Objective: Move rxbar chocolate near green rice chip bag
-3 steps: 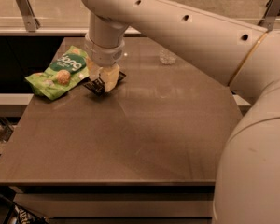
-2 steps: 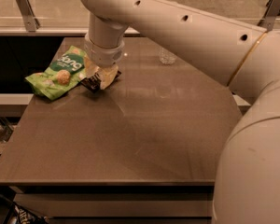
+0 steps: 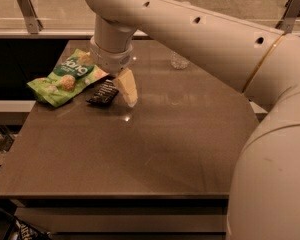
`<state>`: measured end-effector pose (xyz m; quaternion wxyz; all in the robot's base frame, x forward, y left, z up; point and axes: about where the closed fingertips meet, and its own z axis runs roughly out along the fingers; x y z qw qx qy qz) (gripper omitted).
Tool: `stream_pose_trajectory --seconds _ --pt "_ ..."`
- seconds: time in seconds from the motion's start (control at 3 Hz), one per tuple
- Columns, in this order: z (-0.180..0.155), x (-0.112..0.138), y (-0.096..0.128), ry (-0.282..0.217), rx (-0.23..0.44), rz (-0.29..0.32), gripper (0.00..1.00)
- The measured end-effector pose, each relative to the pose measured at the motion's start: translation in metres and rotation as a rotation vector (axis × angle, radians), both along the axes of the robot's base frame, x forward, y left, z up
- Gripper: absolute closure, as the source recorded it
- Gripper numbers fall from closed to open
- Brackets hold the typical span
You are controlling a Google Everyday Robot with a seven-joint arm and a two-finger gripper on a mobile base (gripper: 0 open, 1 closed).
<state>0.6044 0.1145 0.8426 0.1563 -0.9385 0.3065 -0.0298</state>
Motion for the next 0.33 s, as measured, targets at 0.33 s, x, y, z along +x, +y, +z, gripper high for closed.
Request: stream_pose_trajectory --seconds 0.33 --pt "-0.0001 0.0 0.0 0.0 0.0 0.0 0.0"
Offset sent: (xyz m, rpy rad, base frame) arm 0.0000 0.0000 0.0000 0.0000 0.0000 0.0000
